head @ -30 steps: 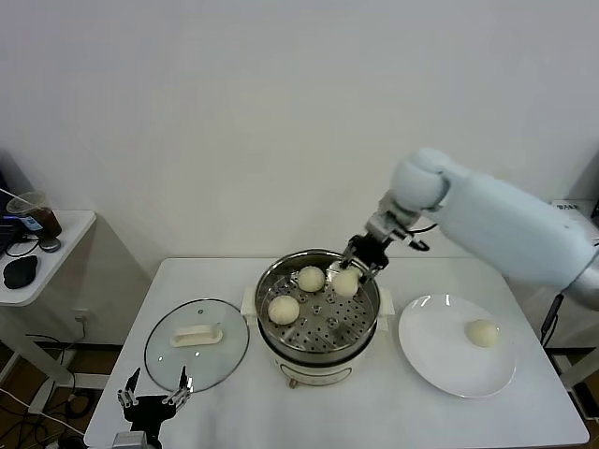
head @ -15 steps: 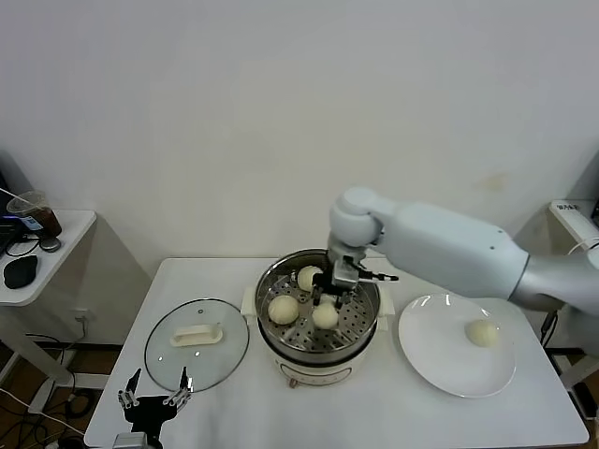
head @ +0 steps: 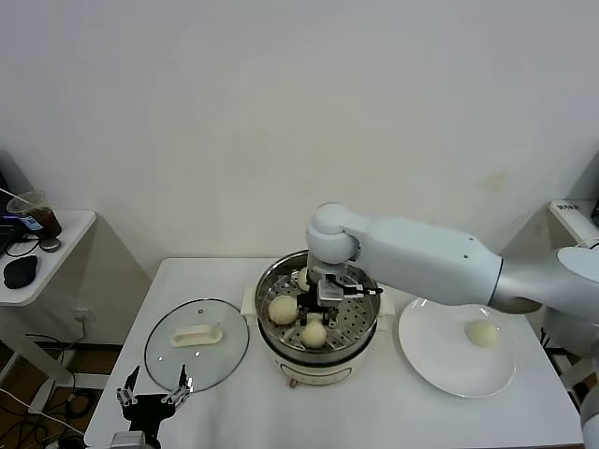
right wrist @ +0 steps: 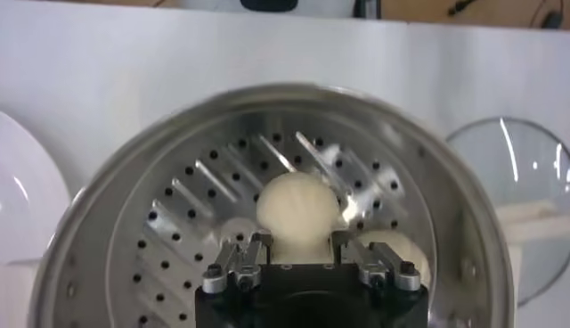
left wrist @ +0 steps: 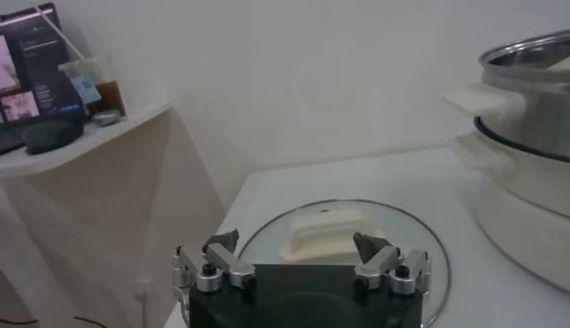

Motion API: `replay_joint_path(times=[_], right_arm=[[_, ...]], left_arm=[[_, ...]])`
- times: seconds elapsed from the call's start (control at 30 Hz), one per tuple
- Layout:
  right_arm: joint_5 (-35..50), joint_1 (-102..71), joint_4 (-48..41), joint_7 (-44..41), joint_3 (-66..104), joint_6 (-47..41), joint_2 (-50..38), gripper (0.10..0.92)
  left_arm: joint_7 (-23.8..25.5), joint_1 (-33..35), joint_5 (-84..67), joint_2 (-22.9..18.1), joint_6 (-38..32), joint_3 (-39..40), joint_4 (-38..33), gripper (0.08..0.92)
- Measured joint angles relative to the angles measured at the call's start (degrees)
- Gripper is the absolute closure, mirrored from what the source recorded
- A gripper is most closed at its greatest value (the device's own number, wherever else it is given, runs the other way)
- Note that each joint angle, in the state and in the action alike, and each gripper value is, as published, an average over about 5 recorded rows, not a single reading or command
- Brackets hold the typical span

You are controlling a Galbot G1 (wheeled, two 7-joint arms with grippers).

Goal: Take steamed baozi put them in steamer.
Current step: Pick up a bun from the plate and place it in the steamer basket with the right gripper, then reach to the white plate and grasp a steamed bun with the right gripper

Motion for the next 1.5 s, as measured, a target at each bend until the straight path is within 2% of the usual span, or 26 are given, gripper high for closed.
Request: replay_joint_path(times=[0.17, 0.27, 0.57, 0.7, 0.93, 1.2, 1.33, 1.5], right_arm=[[0.82, 0.11, 1.0, -0.25, -0.79, -0.15, 0.27, 0.596], [0.87, 0.11, 1.59, -0.26, -1.13, -0.52, 0.23, 0.55], [1.84, 1.58, 3.68, -0.39, -1.14, -2.8, -1.35, 0.287], [2.82, 2.44, 4.31, -0.65, 0.22, -4.45, -3.13, 0.212], [6.84, 3.21, 2.9, -0.89, 5.17, -10.45, -8.29, 0.203], [13.29, 2.57, -1.86, 0.05, 13.86, -26.83, -17.8, 0.203], [13.23, 0.32, -3.9, -0.01, 18.02, -33.73, -23.47, 0.203], [9.83, -6.96, -6.1, -0.72, 25.41, -38.34, -29.76, 0.203]], left_arm=[[-0.02, 0.03, 0.0, -0.11, 0.01, 0.12, -0.02, 0.177], [-0.08, 0.02, -0.06, -0.1, 0.01, 0.17, 0.04, 0.177], [-0.07, -0.49, -0.23, -0.05, 0.04, -0.02, 0.31, 0.177], [0.01, -0.83, -0.22, -0.05, 0.07, 0.01, 0.57, 0.177], [0.28, -1.27, -0.31, 0.31, 0.14, -0.07, 0.98, 0.177], [1.1, -2.2, -2.04, 0.97, 1.04, -0.82, 1.64, 0.177], [1.46, -2.43, -3.29, 0.99, 1.58, -1.34, 1.32, 0.177], [1.7, -2.1, -4.02, 1.2, 1.98, -1.61, 1.26, 0.177]])
